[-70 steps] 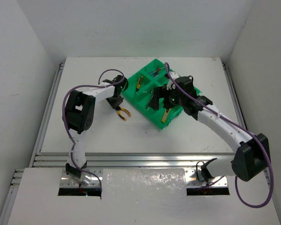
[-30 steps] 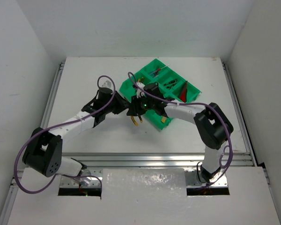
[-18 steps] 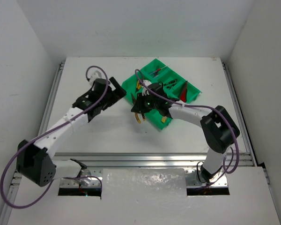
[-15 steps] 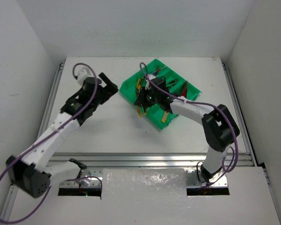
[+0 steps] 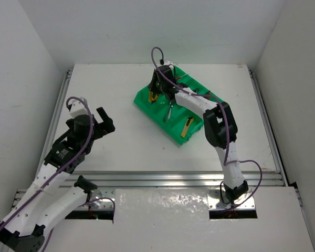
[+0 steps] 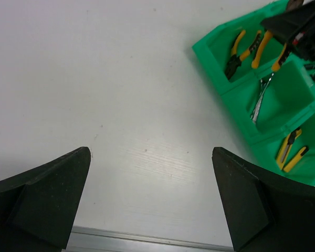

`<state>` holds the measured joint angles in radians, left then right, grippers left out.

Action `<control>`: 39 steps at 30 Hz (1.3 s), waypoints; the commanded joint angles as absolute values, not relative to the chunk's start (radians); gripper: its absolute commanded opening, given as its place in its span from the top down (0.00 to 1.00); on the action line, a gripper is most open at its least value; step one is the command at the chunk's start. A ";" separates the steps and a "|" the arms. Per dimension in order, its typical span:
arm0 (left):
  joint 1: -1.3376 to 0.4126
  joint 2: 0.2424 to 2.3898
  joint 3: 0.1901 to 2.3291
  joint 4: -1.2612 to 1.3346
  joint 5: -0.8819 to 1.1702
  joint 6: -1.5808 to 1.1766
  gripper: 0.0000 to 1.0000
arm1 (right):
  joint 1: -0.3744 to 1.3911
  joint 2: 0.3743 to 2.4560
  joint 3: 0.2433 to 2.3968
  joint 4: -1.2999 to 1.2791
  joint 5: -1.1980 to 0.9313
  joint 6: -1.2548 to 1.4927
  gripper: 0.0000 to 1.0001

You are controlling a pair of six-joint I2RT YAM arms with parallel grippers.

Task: Sort the tools into containers

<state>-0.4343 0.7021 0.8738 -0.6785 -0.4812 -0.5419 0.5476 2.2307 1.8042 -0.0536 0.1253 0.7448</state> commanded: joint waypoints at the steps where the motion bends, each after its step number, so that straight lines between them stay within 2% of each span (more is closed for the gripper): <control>1: -0.437 0.649 0.862 -0.623 -0.453 -0.473 0.00 | 0.557 2.279 1.934 -0.018 0.271 0.772 1.00; 8: -0.436 0.657 0.848 -0.607 -0.427 -0.454 0.00 | 0.557 2.393 2.054 -0.031 0.316 0.759 0.98; 9: -0.436 0.658 0.848 -0.607 -0.425 -0.453 0.00 | 0.557 2.396 2.052 -0.025 0.314 0.758 0.91; 10: -0.436 0.660 0.848 -0.607 -0.423 -0.451 0.00 | 0.558 2.399 2.054 -0.022 0.311 0.762 0.80; 15: -0.436 0.646 0.847 -0.606 -0.419 -0.449 0.00 | 0.563 2.379 2.049 -0.032 0.314 0.759 0.49; 16: -0.436 0.643 0.847 -0.604 -0.416 -0.448 0.00 | 0.566 2.372 2.049 -0.037 0.322 0.755 0.32; 17: -0.436 0.638 0.847 -0.600 -0.414 -0.446 0.00 | 0.568 2.353 2.045 -0.038 0.333 0.747 0.23; 20: -0.436 0.627 0.845 -0.600 -0.413 -0.446 0.00 | 0.575 2.315 2.039 -0.043 0.359 0.716 0.07; 26: -0.436 0.641 0.854 -0.635 -0.492 -0.479 0.00 | 0.586 2.195 1.978 -0.069 0.367 0.643 0.01; 31: -0.403 0.692 0.891 -0.672 -0.607 -0.500 0.00 | 0.603 1.926 1.838 -0.175 0.365 0.404 0.01; 35: -0.396 0.692 0.900 -0.644 -0.724 -0.425 0.00 | 0.601 1.628 1.492 -0.241 0.420 0.237 0.01; 36: -0.394 0.684 0.899 -0.625 -0.738 -0.401 0.00 | 0.603 1.509 1.435 -0.262 0.435 0.221 0.01; 39: -0.390 0.658 0.896 -0.546 -0.773 -0.328 0.00 | 0.600 1.347 1.232 -0.369 0.489 0.221 0.01</control>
